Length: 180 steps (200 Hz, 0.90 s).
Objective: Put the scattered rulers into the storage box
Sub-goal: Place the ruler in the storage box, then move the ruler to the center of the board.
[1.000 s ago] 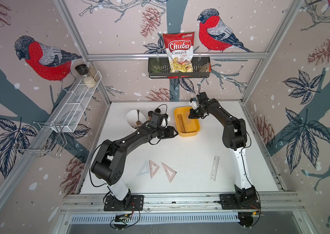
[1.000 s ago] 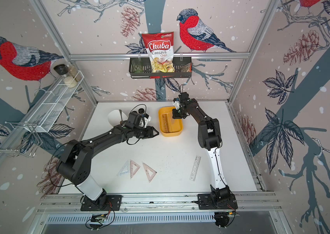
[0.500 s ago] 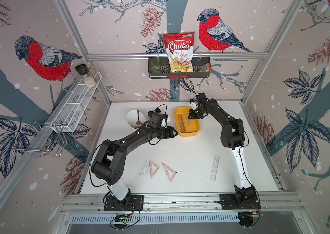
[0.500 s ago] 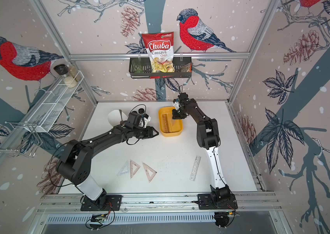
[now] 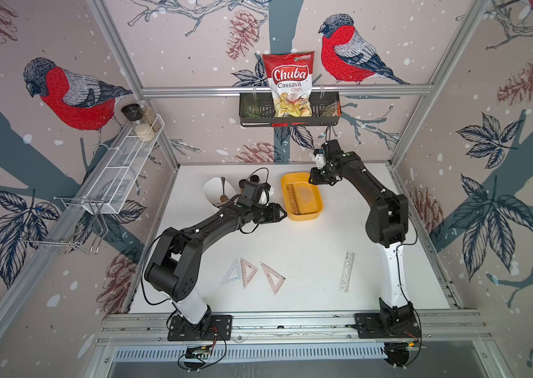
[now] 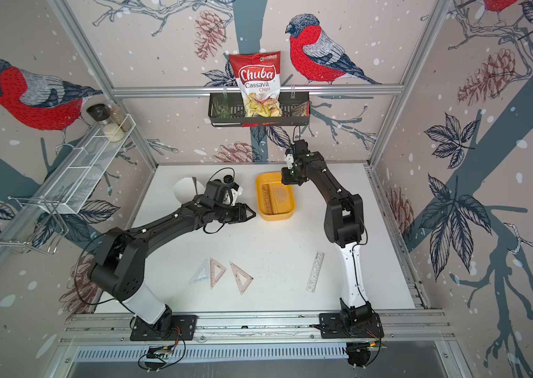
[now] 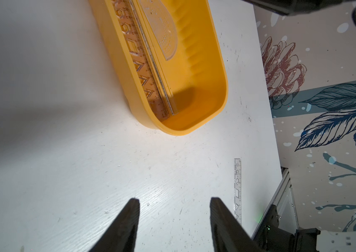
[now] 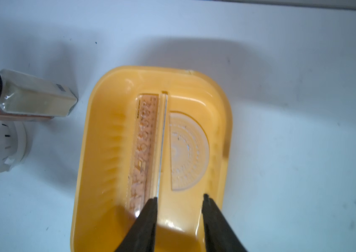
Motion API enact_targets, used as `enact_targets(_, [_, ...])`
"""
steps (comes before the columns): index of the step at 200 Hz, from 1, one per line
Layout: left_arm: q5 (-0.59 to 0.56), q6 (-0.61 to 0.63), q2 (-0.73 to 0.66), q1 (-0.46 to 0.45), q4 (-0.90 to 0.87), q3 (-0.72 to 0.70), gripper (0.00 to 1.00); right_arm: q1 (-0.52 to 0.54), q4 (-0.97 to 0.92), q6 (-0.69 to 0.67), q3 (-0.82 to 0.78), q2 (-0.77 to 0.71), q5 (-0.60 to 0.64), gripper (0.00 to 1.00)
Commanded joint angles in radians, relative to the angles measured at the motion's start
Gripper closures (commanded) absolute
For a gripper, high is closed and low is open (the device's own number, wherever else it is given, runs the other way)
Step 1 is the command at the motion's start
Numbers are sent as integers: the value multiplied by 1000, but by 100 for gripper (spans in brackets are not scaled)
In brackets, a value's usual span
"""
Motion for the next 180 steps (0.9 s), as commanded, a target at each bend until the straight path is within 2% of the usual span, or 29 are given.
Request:
enact_targets(1, [-56, -13, -34, -42, -6, -2, 44, 13, 103, 159, -285, -236, 186, 56])
enact_targets(35, [-153, -40, -89, -169, 4, -68, 42, 62, 152, 352, -800, -629, 347, 52])
enact_targets(62, [-169, -84, -118, -249, 80, -164, 39, 127, 161, 509, -1158, -907, 356, 48])
enact_targets(70, [-166, -96, -118, -267, 101, -185, 39, 146, 159, 564, -1239, -974, 361, 46])
enact_targets(77, [-166, -102, -116, -281, 114, -196, 38, 168, 154, 620, -1303, -1022, 382, 38])
enact_targets(83, [-168, -105, -113, -294, 121, -204, 38, 193, 146, 674, -1350, -1057, 408, 36])
enact_targets(105, [-179, -107, -98, -318, 121, -211, 38, 273, 145, 791, -1449, -1140, 430, 35])
enact_targets(137, [-187, -105, -107, -323, 124, -221, 37, 295, 192, 853, -1537, -1193, 383, 34])
enact_targets(180, [-197, -82, -94, -323, 105, -211, 36, 351, 250, 894, -1588, -1114, 372, 34])
